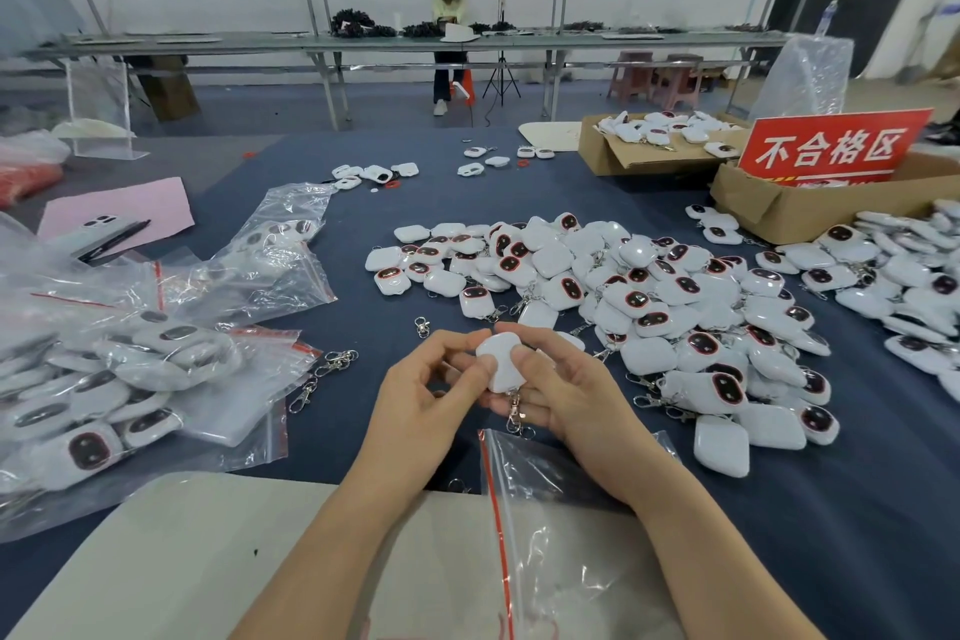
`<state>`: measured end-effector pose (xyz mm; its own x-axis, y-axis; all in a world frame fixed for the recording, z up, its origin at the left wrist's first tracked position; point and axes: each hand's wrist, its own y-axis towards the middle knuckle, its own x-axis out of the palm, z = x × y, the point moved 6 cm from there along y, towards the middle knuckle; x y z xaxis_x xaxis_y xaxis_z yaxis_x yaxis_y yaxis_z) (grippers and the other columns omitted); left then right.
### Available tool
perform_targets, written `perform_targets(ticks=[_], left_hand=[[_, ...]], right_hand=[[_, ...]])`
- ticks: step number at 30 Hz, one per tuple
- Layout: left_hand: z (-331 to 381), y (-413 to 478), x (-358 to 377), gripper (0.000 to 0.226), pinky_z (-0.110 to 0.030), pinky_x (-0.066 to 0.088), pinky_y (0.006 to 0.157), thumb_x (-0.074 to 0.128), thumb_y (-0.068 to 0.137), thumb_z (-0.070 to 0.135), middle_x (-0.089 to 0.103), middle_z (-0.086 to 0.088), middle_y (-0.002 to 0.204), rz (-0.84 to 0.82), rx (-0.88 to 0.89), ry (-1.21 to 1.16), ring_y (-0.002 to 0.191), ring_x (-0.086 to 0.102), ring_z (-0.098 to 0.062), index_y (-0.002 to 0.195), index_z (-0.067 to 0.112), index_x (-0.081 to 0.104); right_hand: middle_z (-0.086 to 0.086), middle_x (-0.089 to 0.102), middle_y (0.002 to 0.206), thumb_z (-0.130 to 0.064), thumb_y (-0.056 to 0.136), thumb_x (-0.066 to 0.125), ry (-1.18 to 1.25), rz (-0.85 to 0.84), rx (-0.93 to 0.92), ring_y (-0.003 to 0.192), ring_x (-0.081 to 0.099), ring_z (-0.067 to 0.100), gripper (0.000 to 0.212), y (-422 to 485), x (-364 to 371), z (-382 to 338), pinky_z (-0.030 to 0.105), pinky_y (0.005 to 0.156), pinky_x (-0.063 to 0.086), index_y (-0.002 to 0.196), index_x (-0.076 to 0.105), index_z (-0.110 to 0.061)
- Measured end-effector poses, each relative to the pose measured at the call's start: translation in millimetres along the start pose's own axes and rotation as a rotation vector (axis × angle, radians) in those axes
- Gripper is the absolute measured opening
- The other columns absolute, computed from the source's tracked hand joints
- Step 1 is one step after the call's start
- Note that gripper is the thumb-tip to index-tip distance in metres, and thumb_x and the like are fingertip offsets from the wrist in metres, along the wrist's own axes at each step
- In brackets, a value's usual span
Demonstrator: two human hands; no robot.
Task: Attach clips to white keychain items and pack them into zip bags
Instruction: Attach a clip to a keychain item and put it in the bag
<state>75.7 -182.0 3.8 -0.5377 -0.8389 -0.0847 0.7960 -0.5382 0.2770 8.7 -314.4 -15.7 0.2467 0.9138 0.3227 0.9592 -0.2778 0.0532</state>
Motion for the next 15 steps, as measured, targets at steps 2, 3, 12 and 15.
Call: perform_targets(ticks=[2,3,12,15], left_hand=[[1.9,-0.1,0.9,0.02,-0.011,0.045,0.057,0.067,0.096,0.012,0.07,-0.001,0.078,-0.002,0.0,-0.025,0.066,0.063,-0.003,0.103,0.029,0.075],[2.8,-0.3,1.5,0.018,-0.01,0.045,0.055,0.067,0.096,0.01,0.07,0.0,0.077,-0.007,0.002,-0.038,0.064,0.063,-0.002,0.103,0.025,0.074],[1.8,-0.4,2.2,0.018,-0.014,0.046,0.057,0.069,0.095,0.01,0.066,0.007,0.072,-0.014,0.0,-0.022,0.067,0.058,-0.004,0.09,0.027,0.074],[0.3,1.0,2.4,0.014,-0.015,0.046,0.058,0.071,0.094,0.013,0.064,0.009,0.069,-0.021,0.003,0.01,0.066,0.057,-0.004,0.087,0.026,0.072]], right_hand=[[0.019,0.07,0.121,-0.015,0.103,0.055,0.011,-0.005,-0.005,0.11,0.069,0.038,0.022,-0.2,-0.1,0.4,0.044,0.091,0.058,0.122,0.067,-0.017],[0.021,0.069,0.122,-0.016,0.103,0.055,0.014,-0.01,-0.005,0.111,0.068,0.039,0.022,-0.3,0.2,0.6,0.048,0.095,0.056,0.121,0.067,-0.016],[0.021,0.072,0.115,-0.016,0.099,0.062,-0.012,0.001,0.033,0.109,0.07,0.037,0.012,-3.7,4.0,-1.5,0.04,0.088,0.06,0.106,0.071,-0.02],[0.021,0.073,0.111,-0.014,0.098,0.063,-0.015,0.015,0.052,0.104,0.071,0.037,0.012,-4.6,5.2,-1.8,0.035,0.082,0.06,0.101,0.072,-0.02]])
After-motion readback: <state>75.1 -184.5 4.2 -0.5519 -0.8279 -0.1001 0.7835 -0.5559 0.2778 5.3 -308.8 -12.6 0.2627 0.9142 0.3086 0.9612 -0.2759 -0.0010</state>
